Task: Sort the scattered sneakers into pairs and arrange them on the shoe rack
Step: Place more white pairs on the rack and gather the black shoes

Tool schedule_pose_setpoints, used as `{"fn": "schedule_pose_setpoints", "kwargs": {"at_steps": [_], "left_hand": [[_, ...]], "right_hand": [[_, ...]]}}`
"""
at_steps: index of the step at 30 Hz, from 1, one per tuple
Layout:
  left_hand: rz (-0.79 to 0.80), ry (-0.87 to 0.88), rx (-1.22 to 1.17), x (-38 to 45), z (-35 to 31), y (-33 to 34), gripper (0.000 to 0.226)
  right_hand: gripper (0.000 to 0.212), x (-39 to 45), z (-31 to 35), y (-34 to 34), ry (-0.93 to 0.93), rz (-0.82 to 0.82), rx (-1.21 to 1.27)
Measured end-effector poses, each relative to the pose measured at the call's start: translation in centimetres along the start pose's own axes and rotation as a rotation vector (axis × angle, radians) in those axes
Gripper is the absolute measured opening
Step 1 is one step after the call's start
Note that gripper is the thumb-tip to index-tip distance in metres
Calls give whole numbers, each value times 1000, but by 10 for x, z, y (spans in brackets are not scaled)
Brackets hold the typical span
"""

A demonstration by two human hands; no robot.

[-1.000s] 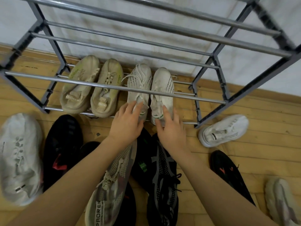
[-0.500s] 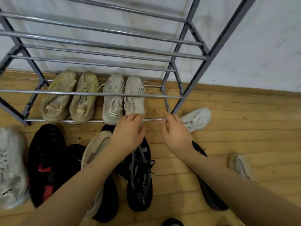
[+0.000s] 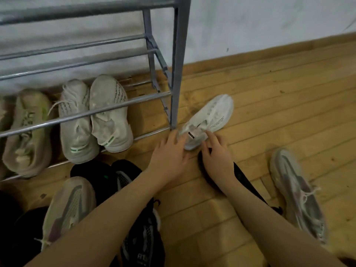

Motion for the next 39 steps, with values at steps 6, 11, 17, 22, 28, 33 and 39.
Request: {"fn": "schedule_pose_setpoints", "kwargs": {"at_steps": [6, 11, 17, 22, 28, 33, 39], "left_hand": [[47, -7, 9, 42, 0, 35, 77], [-17, 53, -163, 60, 8, 44, 74], [-138, 173, -213, 50, 6, 28, 66], [-190, 160, -228, 12, 13, 10, 66], [-265, 90, -233, -48, 23, -17, 62], [-311, 69, -255, -104, 26, -46, 54], [-360, 29, -265, -164, 42, -60, 51]], "right_hand": [[50, 27, -26, 11, 113, 117, -119], [50, 33, -33, 21, 20, 150, -130], [44, 20, -30, 5, -60, 133, 140], [43, 1, -3, -1, -131, 129, 285], [50, -28, 47, 1, -196, 86, 372], [53, -70, 93, -18, -210, -2, 284], [47, -113, 125, -20, -296, 11, 311]]}}
Point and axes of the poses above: each hand's wrist, its own x-axis towards the middle knuckle, its own y-axis out of the palm, z = x × y, the point moved 3 cm from there along x, towards the middle knuckle, and after that the axes turned 8 degrees about -y, right-handed, at the moved point
